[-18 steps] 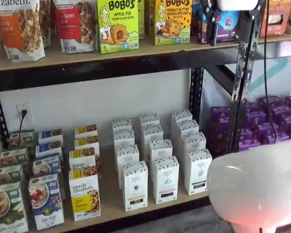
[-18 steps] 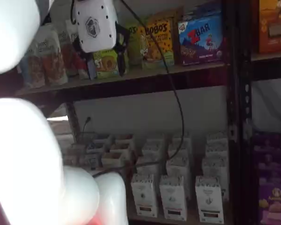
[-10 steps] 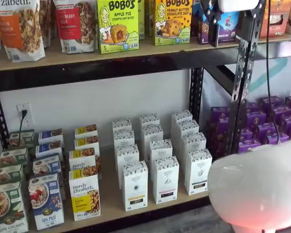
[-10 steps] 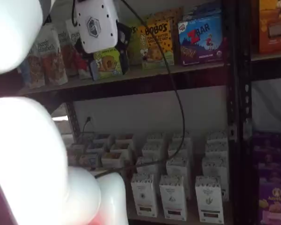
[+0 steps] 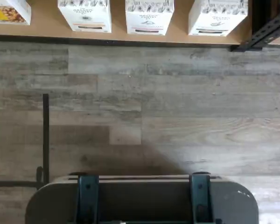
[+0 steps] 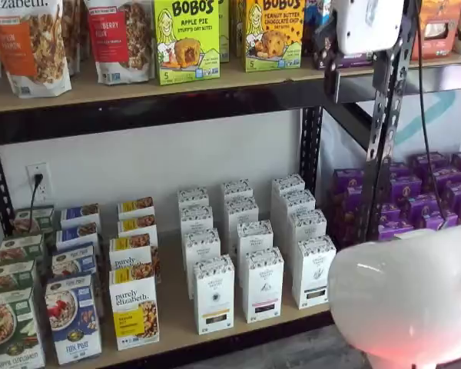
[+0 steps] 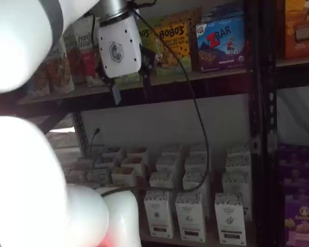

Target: Pick up the white box with a green strip in the middle, on the bottom shelf, the sixth box from the left

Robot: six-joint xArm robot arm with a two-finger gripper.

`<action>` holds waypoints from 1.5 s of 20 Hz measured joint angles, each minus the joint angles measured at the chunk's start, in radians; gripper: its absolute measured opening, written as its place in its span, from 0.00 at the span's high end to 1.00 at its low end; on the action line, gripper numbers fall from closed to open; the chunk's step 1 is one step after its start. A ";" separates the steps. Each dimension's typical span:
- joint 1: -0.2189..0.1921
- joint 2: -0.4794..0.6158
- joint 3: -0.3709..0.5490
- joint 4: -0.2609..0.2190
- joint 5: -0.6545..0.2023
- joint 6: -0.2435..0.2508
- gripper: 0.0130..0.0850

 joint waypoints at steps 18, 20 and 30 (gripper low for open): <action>-0.186 0.105 0.583 -0.015 -0.730 -0.156 0.00; -0.202 0.157 0.603 -0.013 -0.799 -0.171 0.00; -0.229 0.505 0.631 -0.080 -1.170 -0.138 0.00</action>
